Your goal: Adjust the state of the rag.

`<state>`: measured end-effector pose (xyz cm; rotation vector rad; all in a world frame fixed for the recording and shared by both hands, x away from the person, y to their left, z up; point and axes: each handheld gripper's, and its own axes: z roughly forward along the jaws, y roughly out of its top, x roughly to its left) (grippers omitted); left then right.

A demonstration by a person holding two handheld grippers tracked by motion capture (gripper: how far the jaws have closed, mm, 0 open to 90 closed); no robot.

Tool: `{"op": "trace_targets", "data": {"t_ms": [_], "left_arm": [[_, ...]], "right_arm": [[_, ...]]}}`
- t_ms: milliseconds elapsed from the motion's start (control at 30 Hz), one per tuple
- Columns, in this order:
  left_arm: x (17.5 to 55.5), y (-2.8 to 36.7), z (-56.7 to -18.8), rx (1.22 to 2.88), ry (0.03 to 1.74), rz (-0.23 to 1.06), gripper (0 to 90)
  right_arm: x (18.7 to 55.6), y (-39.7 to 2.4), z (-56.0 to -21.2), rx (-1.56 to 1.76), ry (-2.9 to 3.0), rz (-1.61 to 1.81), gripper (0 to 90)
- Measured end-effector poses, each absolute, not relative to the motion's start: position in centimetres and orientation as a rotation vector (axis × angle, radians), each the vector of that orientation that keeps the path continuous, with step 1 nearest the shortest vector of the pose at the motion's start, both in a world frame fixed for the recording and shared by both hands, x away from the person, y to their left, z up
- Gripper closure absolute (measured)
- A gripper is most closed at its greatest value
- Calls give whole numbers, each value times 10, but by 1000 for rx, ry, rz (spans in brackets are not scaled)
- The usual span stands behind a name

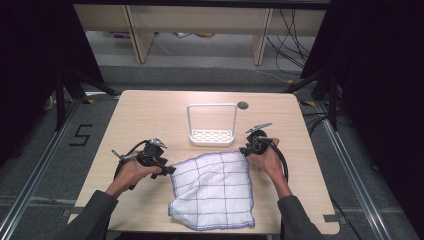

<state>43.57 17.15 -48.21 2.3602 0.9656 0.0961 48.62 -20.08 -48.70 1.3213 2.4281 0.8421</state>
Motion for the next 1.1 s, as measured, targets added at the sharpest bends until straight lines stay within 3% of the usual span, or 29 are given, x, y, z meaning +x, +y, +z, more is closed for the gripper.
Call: {"op": "trace_targets", "data": {"t_ms": [233, 500, 700, 967, 1100], "left_arm": [[442, 164, -489, 2374, 990, 104, 454], [448, 156, -493, 2392, 989, 106, 504], [450, 154, -493, 2403, 978, 113, 603], [452, 155, -493, 2414, 931, 110, 855], [448, 155, -485, 2432, 905, 139, 879]], "right_arm": [[490, -196, -491, 1309, 2470, 800, 636], [491, -193, -493, 1280, 2499, 802, 712], [490, -193, -493, 1305, 2514, 817, 798], [490, -192, -493, 1305, 2533, 837, 875], [489, -193, -491, 1291, 2529, 839, 880]]}}
